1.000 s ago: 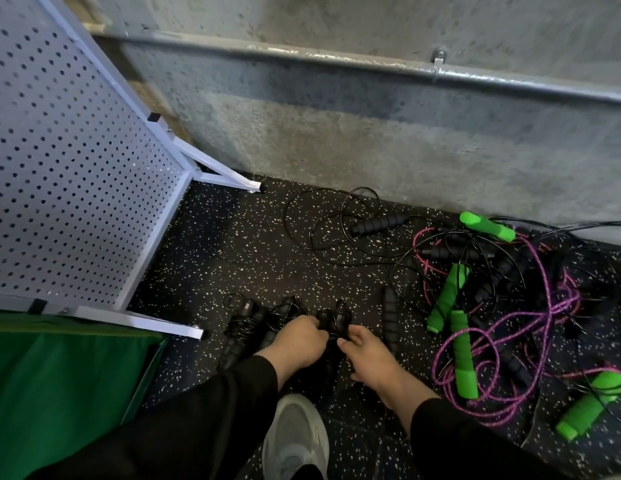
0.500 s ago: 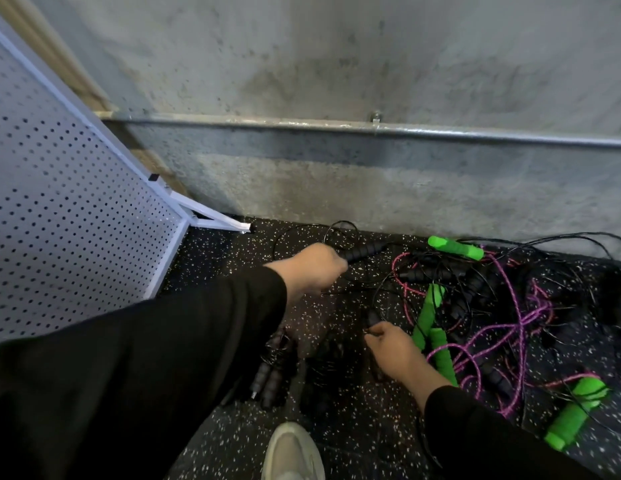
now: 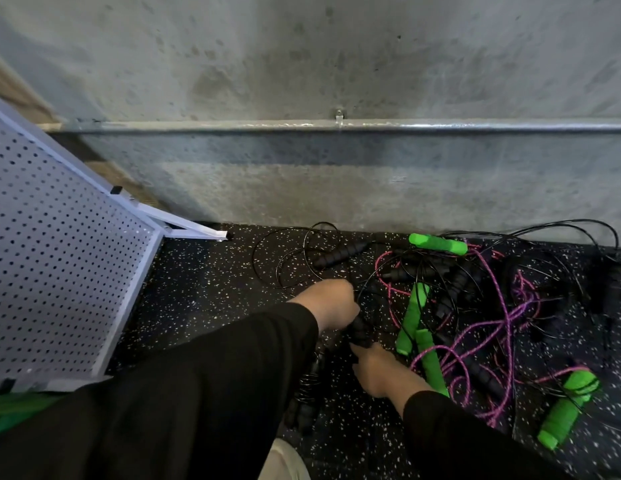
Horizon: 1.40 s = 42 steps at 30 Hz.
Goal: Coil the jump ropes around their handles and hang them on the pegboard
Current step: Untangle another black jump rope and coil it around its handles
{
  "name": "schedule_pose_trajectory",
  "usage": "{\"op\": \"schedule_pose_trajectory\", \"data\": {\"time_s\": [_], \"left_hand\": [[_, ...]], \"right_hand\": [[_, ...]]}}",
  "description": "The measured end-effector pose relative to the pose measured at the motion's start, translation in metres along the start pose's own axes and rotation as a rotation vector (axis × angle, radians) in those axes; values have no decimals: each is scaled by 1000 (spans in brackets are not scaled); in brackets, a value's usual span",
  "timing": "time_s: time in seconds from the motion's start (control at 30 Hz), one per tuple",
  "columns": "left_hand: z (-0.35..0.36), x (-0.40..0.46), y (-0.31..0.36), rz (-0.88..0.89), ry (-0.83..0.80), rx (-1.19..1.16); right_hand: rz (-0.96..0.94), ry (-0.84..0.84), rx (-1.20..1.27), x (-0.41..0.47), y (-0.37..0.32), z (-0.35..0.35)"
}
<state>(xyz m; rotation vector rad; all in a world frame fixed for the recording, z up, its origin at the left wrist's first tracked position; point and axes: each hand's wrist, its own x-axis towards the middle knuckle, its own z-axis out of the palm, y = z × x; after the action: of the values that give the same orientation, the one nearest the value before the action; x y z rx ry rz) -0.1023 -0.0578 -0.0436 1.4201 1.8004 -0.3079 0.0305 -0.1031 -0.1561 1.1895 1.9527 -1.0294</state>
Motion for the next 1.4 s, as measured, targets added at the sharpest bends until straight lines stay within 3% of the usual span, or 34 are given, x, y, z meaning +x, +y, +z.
{"op": "schedule_pose_trajectory", "data": {"time_s": [0.17,0.3,0.47,0.6,0.7,0.83,0.97,1.1,1.2,1.27,1.33,1.4], "left_hand": [[7,6,-3,96,-36,165],[-3,-2,-4,132,-21,263],[-33,-18,2,154,56,308],[-68,-38,12,161,206,243],[-94,-64,24,204,407,161],[-117,-118,58,326,681,-288],[-120,-169,109,482,597,-542],[-102,-207,147,568,554,-759],[-83,-224,160,550,585,-729],[-74,-230,166,514,596,-597],[-66,-232,172,477,620,-452],[-60,-225,173,431,634,-537]], "right_hand": [[62,195,212,7,5,12],[123,500,394,-5,5,-1],[167,546,649,-20,0,-35],[79,681,861,-54,-9,-85],[-63,774,1042,-108,-11,-130],[-286,725,922,-207,-1,-175],[-381,802,677,-305,10,-194],[-517,954,652,-391,21,-204],[-670,1167,880,-444,31,-203],[-753,1193,1061,-462,44,-198],[-708,1142,1124,-466,59,-192],[-557,1079,1099,-460,73,-187]]}}
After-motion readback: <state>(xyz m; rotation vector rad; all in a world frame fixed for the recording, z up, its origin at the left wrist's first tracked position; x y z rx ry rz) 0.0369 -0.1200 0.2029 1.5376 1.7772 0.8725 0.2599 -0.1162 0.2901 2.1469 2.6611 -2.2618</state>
